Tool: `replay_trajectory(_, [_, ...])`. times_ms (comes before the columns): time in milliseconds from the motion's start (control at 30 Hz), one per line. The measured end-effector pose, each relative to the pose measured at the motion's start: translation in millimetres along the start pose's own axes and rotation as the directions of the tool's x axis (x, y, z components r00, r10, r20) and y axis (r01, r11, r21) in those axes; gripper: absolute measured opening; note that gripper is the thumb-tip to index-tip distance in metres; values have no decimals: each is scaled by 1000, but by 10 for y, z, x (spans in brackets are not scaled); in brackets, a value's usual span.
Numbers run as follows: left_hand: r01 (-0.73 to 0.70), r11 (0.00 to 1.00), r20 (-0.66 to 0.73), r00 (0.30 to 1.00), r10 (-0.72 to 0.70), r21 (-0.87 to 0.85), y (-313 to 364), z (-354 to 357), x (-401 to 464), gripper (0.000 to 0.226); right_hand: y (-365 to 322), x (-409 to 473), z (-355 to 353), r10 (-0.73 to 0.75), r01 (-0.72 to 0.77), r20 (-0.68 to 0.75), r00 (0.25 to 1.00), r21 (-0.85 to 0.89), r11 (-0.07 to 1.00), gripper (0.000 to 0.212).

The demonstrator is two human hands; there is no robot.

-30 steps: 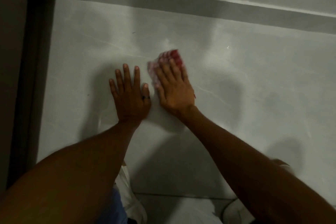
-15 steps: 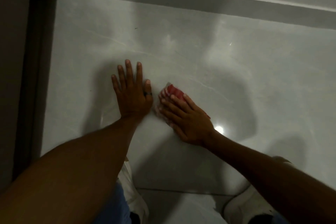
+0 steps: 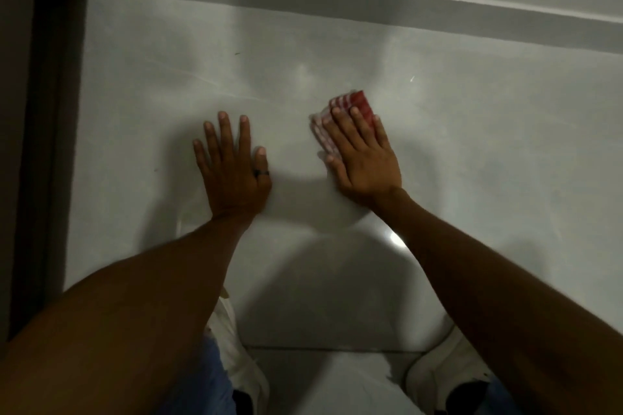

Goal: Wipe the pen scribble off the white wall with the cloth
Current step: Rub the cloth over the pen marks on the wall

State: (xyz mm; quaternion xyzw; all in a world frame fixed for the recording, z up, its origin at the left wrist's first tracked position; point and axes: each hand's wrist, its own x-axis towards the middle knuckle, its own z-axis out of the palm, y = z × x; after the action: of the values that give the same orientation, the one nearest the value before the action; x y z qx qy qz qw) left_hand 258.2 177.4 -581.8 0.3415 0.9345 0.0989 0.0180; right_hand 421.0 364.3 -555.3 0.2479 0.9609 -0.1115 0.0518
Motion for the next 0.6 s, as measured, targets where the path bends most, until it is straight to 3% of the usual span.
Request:
replay_trajectory(333, [0,998,-35,999,2,56,-38,70,-10,63,83,803,-212,392,-393,37,919,133,910,69])
replay_trajectory(467, [-6,996,-45,999,11,92,-52,116,-4,62,-171,993,-259,338,-342,55,940,129,931,69])
replay_trajectory(600, [-24,994,-38,999,28,103,-75,101,-54,63,-272,918,-220,196,-209,93,976,156,965,84])
